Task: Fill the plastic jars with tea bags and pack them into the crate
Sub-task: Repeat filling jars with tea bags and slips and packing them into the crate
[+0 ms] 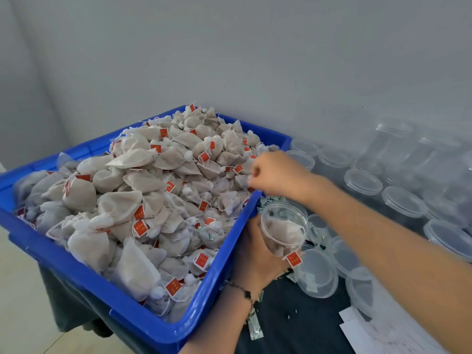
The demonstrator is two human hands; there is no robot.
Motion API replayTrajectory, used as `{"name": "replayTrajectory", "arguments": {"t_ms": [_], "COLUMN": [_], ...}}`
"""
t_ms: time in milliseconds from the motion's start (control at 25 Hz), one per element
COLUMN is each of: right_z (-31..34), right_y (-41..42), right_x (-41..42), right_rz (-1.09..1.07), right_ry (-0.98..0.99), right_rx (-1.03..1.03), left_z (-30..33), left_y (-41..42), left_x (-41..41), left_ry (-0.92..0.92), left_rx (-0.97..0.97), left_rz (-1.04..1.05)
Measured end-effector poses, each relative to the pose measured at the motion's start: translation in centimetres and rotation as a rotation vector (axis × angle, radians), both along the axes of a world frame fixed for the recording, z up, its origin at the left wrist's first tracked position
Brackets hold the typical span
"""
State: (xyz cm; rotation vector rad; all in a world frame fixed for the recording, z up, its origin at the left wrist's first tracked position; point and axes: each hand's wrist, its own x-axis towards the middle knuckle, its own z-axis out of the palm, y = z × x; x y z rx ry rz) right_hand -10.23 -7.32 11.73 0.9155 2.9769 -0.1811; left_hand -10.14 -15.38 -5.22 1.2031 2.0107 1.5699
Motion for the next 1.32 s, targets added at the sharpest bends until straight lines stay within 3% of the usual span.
{"name": "replayTrajectory", "arguments": {"t_ms": [40, 120, 160, 240, 320, 400, 480, 520, 680, 760, 840, 960, 1000, 1080, 1200, 1320], "right_z": [0.7, 2.1, 2.1, 0.6, 0.0, 0.4, -0.4, -1.4, -4.0, -2.6, -0.9, 0.8, 0.8, -0.5, -4.4, -7.0], "right_y": [-0.1, 0.0, -0.4, -1.4, -0.6, 0.8, 0.7, 0.4, -0.7, -0.2, 0.3, 1.1, 1.3, 1.8, 1.5, 1.5], "right_x": [1.4, 4.3, 5.2, 5.7, 5.4, 5.4, 5.5, 5.5, 5.3, 5.4, 6.3, 8.8, 9.5, 10.7, 10.6, 8.8], "right_rz": [-0.019, -0.149, -0.184, -0.110, -0.086, -0.100, -0.050, -0.005, 0.137, 0.144, 0.094, -0.084, -0.142, -0.206, -0.092, 0.011], "right_ry": [-0.182, -0.504, -0.585, -0.662, -0.450, -0.133, -0.003, -0.043, -0.546, -0.558, -0.329, 0.239, 0.328, 0.276, -0.039, -0.123], "right_rx": [0.041, -0.063, -0.130, -0.045, 0.077, 0.052, -0.008, -0.021, -0.059, -0.095, -0.088, -0.086, -0.072, -0.049, -0.094, -0.366], "left_z": [-0.2, -0.6, -0.6, -0.6, -0.4, -0.3, -0.3, -0.4, -0.4, -0.1, 0.3, 0.9, 0.9, 0.4, -0.1, -1.0], "left_y": [0.0, 0.0, -0.1, -0.1, -0.2, -0.1, -0.2, -0.2, 0.0, 0.1, 0.0, -1.5, -2.4, -4.1, -5.8, -6.6], "left_x": [0.1, 0.3, 0.3, 0.4, 0.4, 0.5, 0.4, 0.3, 0.5, 0.4, 0.4, 1.5, 2.1, 3.4, 4.7, 4.7], "left_ry": [0.032, 0.085, 0.079, 0.081, 0.082, 0.073, 0.078, 0.082, 0.073, 0.063, 0.019, -0.018, -0.011, 0.023, 0.055, 0.046], "left_rx": [-0.019, -0.020, -0.014, 0.017, 0.038, 0.024, 0.019, 0.022, 0.042, 0.018, 0.029, 0.135, 0.162, 0.195, 0.104, -0.009], "left_rz": [-0.011, -0.014, -0.017, -0.010, 0.004, 0.002, 0.000, 0.003, 0.016, 0.011, 0.004, 0.010, 0.016, -0.012, -0.103, -0.104]}}
